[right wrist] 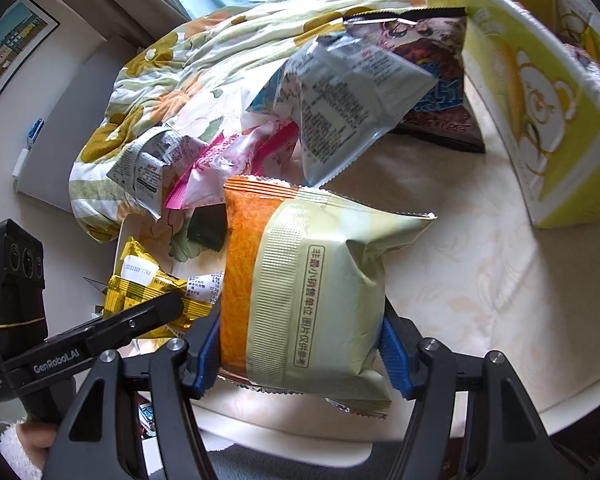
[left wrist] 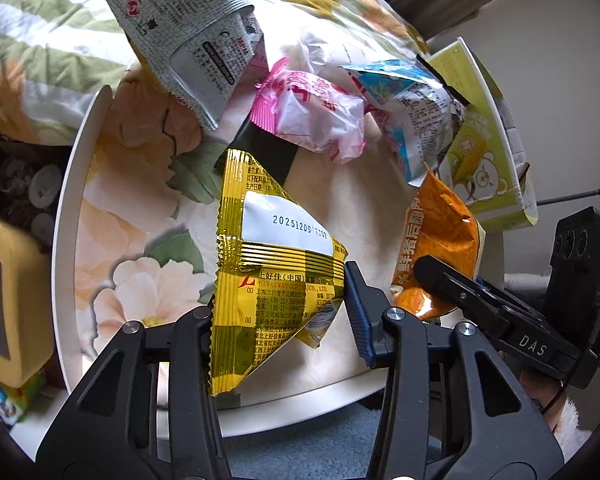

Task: Organize snacks
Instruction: 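Carry the yellow bag and the green-and-orange bag over the box and drop them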

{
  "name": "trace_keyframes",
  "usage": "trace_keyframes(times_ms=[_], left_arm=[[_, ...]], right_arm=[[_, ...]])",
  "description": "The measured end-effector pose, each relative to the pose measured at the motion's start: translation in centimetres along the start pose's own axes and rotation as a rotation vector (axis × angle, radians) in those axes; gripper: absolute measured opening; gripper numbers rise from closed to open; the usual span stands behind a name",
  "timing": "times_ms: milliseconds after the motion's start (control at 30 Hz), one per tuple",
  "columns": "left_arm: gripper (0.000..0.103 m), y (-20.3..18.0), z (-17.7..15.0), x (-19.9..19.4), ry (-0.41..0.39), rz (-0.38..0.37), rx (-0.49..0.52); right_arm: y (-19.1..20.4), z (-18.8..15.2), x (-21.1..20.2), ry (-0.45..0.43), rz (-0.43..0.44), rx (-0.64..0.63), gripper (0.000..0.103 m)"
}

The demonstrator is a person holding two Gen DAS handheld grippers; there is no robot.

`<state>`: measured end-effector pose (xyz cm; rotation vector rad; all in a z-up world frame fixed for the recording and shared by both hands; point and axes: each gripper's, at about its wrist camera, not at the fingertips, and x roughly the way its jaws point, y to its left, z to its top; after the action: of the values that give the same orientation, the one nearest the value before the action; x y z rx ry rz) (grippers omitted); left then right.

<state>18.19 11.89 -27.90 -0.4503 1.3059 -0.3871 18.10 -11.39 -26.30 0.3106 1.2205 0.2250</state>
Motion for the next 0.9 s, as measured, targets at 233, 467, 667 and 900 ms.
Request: trace_keyframes(times_ms=[233,467,667,900], left_arm=[[0.04,-3.0,0.9,-2.6,-0.038,-0.011,0.08],[0.04,-9.2,4.0,-6.3,-0.142,-0.04,0.241],[0.04,-16.1,7.3,-7.0,-0.229,-0.091,0.319],[0.04,-25.8,10.8,-3.9,-0.284,-0.135,0.342]], right_arm=[[0.3,-0.4,-3.7,-0.069,-0.016,0.006,0.062],[-0.4,1.2,-9.9,-0.216,-0.03,0.023,0.062],[-3.3,3.6,-14.9,-0.331,-0.061,0.013,0.062],[-10.2,7.5,-19.3,-0.375,-0.085,0.002,0.062]])
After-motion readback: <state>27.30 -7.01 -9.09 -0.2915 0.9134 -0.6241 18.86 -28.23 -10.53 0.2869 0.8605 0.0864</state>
